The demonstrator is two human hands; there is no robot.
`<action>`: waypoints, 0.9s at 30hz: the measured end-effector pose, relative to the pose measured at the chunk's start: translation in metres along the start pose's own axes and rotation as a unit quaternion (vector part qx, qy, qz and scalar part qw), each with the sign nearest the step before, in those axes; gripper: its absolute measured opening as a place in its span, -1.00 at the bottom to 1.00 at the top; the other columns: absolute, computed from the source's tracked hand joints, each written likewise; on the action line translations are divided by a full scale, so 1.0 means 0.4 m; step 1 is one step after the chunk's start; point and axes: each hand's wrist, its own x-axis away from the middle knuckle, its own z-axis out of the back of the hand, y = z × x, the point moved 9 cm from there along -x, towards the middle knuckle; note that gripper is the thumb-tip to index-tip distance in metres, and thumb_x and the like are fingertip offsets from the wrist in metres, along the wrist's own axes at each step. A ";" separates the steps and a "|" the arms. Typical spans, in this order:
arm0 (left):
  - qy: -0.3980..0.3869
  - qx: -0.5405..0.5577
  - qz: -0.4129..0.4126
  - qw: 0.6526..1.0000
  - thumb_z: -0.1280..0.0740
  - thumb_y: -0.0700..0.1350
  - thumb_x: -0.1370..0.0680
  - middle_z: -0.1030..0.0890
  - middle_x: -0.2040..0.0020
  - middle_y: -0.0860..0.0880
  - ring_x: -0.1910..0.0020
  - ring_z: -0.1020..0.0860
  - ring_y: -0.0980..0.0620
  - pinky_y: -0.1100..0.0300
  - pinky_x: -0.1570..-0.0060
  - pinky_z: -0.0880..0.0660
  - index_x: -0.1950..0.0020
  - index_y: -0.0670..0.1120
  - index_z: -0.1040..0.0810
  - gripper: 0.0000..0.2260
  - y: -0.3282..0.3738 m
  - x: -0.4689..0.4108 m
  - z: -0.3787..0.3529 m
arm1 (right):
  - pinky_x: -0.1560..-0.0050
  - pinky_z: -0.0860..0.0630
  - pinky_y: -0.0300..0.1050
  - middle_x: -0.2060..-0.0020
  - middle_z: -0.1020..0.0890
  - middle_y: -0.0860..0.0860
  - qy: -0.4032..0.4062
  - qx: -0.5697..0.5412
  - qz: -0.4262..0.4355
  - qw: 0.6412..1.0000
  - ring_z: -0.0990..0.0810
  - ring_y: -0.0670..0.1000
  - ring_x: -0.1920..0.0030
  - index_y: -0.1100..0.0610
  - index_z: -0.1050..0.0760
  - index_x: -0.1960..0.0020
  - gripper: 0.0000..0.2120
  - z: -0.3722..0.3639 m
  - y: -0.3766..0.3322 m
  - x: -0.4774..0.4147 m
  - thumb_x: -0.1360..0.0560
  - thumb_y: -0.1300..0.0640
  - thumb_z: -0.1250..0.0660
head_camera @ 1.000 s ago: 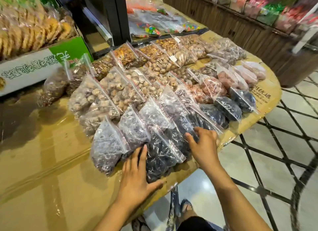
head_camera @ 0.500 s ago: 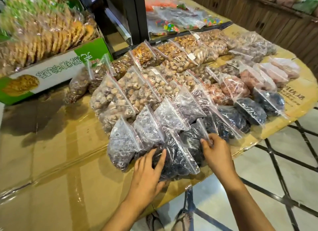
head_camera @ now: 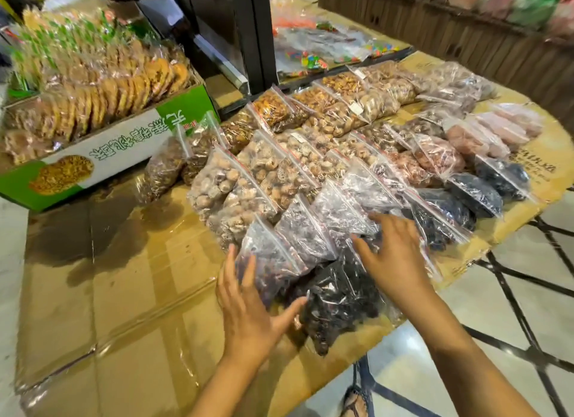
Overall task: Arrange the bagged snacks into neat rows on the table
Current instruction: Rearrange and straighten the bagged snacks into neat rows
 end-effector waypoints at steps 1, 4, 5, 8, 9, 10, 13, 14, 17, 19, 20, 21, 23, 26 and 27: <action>-0.048 0.001 0.050 0.998 -0.32 0.46 -0.25 0.04 -0.55 -0.08 -0.52 0.00 -0.11 -0.10 -0.46 -0.04 -0.52 0.04 0.09 0.03 -0.052 -0.013 -0.016 | -0.17 -0.34 0.05 -0.19 -0.50 0.16 -0.018 -0.012 0.004 1.000 -0.35 0.17 -0.26 0.20 -0.36 -0.32 -0.49 -0.025 -0.043 -0.013 -0.49 -0.06 -0.33; -0.168 0.025 0.045 0.984 -0.37 0.43 -0.25 -0.08 -0.54 -0.07 -0.48 -0.06 -0.01 0.10 -0.42 -0.05 -0.52 0.11 0.21 0.08 -0.131 -0.039 -0.068 | -0.19 -0.42 0.01 -0.22 -0.49 0.16 -0.095 -0.087 -0.054 0.990 -0.43 0.16 -0.24 0.19 -0.31 -0.37 -0.43 -0.135 -0.133 -0.040 -0.48 -0.08 -0.34; -0.181 0.031 0.019 0.983 -0.41 0.38 -0.26 -0.21 -0.48 -0.10 -0.43 -0.16 -0.03 0.13 -0.37 -0.13 -0.52 0.11 0.13 0.04 -0.145 -0.051 -0.075 | -0.16 -0.46 0.01 -0.19 -0.52 0.17 -0.102 -0.097 -0.073 0.987 -0.47 0.16 -0.20 0.19 -0.33 -0.36 -0.44 -0.169 -0.151 -0.043 -0.48 -0.06 -0.35; -0.201 0.026 -0.032 0.979 -0.39 0.36 -0.26 -0.38 -0.23 -0.09 -0.20 -0.41 -0.11 0.04 -0.15 -0.45 -0.48 0.18 -0.01 -0.09 -0.168 -0.083 -0.074 | 0.11 -0.52 -0.11 -0.04 -0.60 0.19 -0.028 -0.128 -0.136 0.982 -0.59 0.10 0.06 0.22 -0.44 -0.26 -0.59 -0.192 -0.159 -0.044 -0.48 0.06 -0.37; -0.208 0.020 -0.046 0.977 -0.36 0.36 -0.25 -0.38 -0.18 -0.08 -0.15 -0.44 -0.11 0.03 -0.09 -0.48 -0.47 0.22 0.00 -0.11 -0.178 -0.088 -0.072 | 0.28 -0.46 -0.18 0.05 -0.61 0.18 -0.011 -0.154 -0.160 0.975 -0.58 0.03 0.24 0.24 -0.46 -0.22 -0.64 -0.191 -0.154 -0.040 -0.49 0.10 -0.37; -0.216 0.018 -0.055 0.975 -0.33 0.36 -0.24 -0.37 -0.17 -0.08 -0.14 -0.44 -0.12 0.04 -0.07 -0.48 -0.47 0.25 0.02 -0.11 -0.191 -0.090 -0.071 | 0.38 -0.39 -0.19 0.12 -0.61 0.17 -0.003 -0.169 -0.180 0.969 -0.54 0.01 0.34 0.26 -0.48 -0.19 -0.68 -0.190 -0.147 -0.037 -0.49 0.13 -0.36; -0.267 0.006 -0.087 0.960 -0.26 0.35 -0.22 -0.32 -0.20 -0.09 -0.18 -0.36 -0.09 0.07 -0.14 -0.42 -0.44 0.31 0.14 -0.11 -0.216 -0.093 -0.082 | 0.22 -0.32 -0.20 0.01 -0.63 0.17 0.020 -0.164 -0.197 0.966 -0.55 0.06 0.19 0.23 -0.50 -0.15 -0.72 -0.189 -0.128 -0.032 -0.49 0.12 -0.36; -0.281 0.000 -0.108 0.954 -0.24 0.36 -0.22 -0.32 -0.21 -0.09 -0.19 -0.35 -0.09 0.08 -0.16 -0.41 -0.44 0.31 0.17 -0.10 -0.215 -0.095 -0.089 | 0.18 -0.32 -0.20 -0.05 -0.62 0.16 0.028 -0.161 -0.201 0.966 -0.55 0.06 0.15 0.22 -0.50 -0.17 -0.71 -0.190 -0.131 -0.025 -0.50 0.11 -0.36; -0.281 -0.012 -0.148 0.948 -0.22 0.37 -0.22 -0.33 -0.24 -0.10 -0.23 -0.32 -0.10 0.07 -0.23 -0.37 -0.46 0.30 0.21 -0.08 -0.196 -0.099 -0.098 | 0.15 -0.33 -0.21 -0.12 -0.61 0.15 0.040 -0.105 -0.187 0.976 -0.58 0.10 0.04 0.21 -0.47 -0.24 -0.66 -0.187 -0.150 -0.014 -0.53 0.07 -0.31; -0.292 -0.009 -0.164 0.942 -0.22 0.43 -0.23 -0.28 -0.33 -0.11 -0.31 -0.27 -0.10 0.03 -0.30 -0.32 -0.45 0.33 0.30 -0.04 -0.197 -0.097 -0.103 | 0.20 -0.30 -0.22 -0.11 -0.62 0.14 0.037 -0.080 -0.183 0.979 -0.53 0.04 0.15 0.20 -0.47 -0.26 -0.66 -0.182 -0.159 -0.018 -0.54 0.07 -0.30; -0.301 -0.005 -0.174 0.938 -0.21 0.48 -0.22 -0.23 -0.40 -0.11 -0.37 -0.22 -0.10 -0.01 -0.35 -0.28 -0.44 0.33 0.32 -0.03 -0.196 -0.094 -0.104 | 0.23 -0.29 -0.22 -0.09 -0.63 0.14 0.030 -0.076 -0.182 0.980 -0.48 0.00 0.19 0.19 -0.47 -0.25 -0.66 -0.178 -0.161 -0.020 -0.53 0.07 -0.31; -0.309 -0.001 -0.188 0.932 -0.18 0.54 -0.21 -0.16 -0.46 -0.11 -0.43 -0.15 -0.11 -0.05 -0.39 -0.23 -0.44 0.34 0.33 -0.01 -0.192 -0.091 -0.102 | 0.24 -0.29 -0.22 -0.07 -0.63 0.14 0.026 -0.073 -0.173 0.982 -0.46 -0.02 0.20 0.19 -0.48 -0.23 -0.67 -0.175 -0.159 -0.026 -0.52 0.08 -0.32; -0.299 0.026 -0.182 0.937 -0.13 0.60 -0.19 -0.05 -0.53 -0.07 -0.49 -0.02 -0.08 -0.13 -0.45 -0.12 -0.45 0.33 0.33 -0.01 -0.186 -0.107 -0.078 | 0.23 -0.34 -0.19 -0.04 -0.63 0.15 0.025 -0.071 -0.150 0.986 -0.51 0.02 0.17 0.19 -0.49 -0.20 -0.68 -0.163 -0.160 -0.040 -0.49 0.10 -0.36; -0.230 0.114 -0.041 0.966 -0.24 0.51 -0.25 0.12 -0.54 0.08 -0.50 0.14 0.05 -0.08 -0.45 0.04 -0.49 0.23 0.30 0.03 -0.230 -0.189 -0.018 | 0.11 -0.49 -0.06 0.05 -0.60 0.15 0.057 -0.069 -0.111 0.990 -0.56 0.14 0.05 0.18 -0.45 -0.18 -0.65 -0.125 -0.180 -0.091 -0.45 0.09 -0.40; -0.196 0.120 -0.010 0.973 -0.23 0.49 -0.27 0.08 -0.55 0.08 -0.51 0.11 0.04 -0.07 -0.46 0.03 -0.52 0.17 0.26 0.02 -0.253 -0.222 -0.002 | 0.05 -0.48 -0.05 0.05 -0.58 0.16 0.066 -0.056 -0.099 0.991 -0.53 0.15 -0.01 0.18 -0.43 -0.18 -0.63 -0.120 -0.189 -0.119 -0.44 0.08 -0.40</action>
